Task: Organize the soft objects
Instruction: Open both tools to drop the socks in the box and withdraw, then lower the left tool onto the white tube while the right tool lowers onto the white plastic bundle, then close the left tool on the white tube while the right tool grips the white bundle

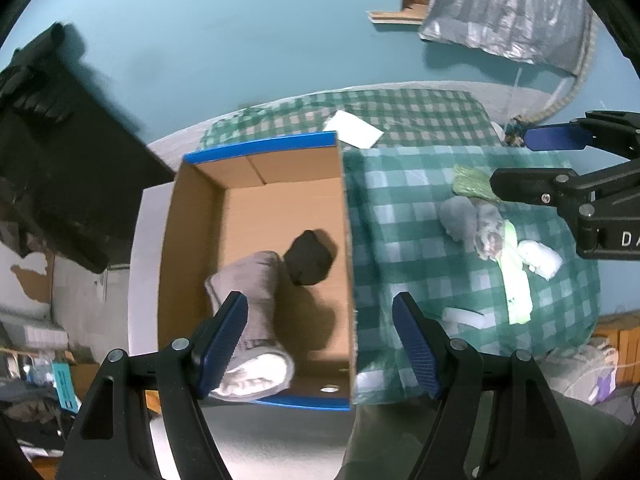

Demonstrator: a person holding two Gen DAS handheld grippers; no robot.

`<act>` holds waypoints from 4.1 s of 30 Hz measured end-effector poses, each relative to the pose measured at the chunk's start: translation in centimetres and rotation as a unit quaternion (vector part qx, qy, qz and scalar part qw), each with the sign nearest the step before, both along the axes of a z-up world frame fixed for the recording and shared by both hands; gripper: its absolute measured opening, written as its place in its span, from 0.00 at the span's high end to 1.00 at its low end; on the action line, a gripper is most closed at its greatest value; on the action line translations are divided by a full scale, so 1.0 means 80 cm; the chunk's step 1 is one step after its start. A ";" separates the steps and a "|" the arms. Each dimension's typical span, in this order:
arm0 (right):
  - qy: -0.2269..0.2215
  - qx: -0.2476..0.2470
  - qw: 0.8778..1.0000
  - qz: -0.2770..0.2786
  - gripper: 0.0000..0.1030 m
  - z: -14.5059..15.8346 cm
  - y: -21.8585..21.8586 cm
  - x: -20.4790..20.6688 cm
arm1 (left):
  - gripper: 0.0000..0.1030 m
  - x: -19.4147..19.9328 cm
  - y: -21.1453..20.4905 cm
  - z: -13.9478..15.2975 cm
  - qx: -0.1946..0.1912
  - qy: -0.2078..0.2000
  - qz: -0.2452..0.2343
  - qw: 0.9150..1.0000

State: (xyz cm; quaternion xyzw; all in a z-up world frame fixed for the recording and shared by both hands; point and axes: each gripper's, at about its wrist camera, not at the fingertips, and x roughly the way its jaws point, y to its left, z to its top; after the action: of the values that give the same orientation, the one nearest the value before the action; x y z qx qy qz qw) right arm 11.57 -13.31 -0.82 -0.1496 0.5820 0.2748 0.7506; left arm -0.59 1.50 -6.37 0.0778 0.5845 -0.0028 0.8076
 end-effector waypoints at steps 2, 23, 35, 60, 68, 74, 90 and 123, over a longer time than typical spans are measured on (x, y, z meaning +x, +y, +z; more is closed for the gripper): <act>0.001 -0.004 1.000 -0.009 0.32 0.000 -0.017 -0.001 | 0.26 -0.001 -0.013 -0.002 0.000 0.003 -0.009 1.000; 0.022 -0.033 0.995 -0.088 0.32 -0.027 -0.175 0.000 | 0.26 0.000 -0.098 -0.056 -0.029 0.081 -0.010 0.996; 0.041 -0.036 0.996 -0.069 0.32 -0.063 -0.214 0.004 | 0.26 0.005 -0.116 -0.096 -0.054 0.123 0.059 0.989; 0.098 -0.054 0.994 -0.011 0.32 -0.191 -0.238 -0.005 | 0.25 -0.014 -0.136 -0.205 -0.125 0.195 0.240 0.943; 0.105 -0.071 0.992 0.017 0.32 -0.219 -0.241 -0.020 | 0.24 -0.021 -0.144 -0.233 -0.137 0.211 0.272 0.929; 0.102 -0.078 0.991 0.022 0.32 -0.230 -0.241 -0.024 | 0.24 -0.021 -0.147 -0.250 -0.138 0.219 0.283 0.923; 0.075 -0.097 0.990 0.072 0.44 -0.249 -0.230 -0.051 | 0.70 -0.017 -0.144 -0.289 -0.173 0.243 0.324 0.898; 0.080 -0.043 0.996 -0.015 0.60 -0.162 -0.232 -0.020 | 0.90 0.001 -0.162 -0.187 -0.108 0.191 0.127 0.967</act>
State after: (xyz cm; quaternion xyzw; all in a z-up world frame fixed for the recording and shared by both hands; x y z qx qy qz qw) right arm 9.98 -31.84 -13.80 -0.1510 0.6536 0.2494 0.6984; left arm -0.51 -11.49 -21.33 -0.0865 0.7292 0.0215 0.6785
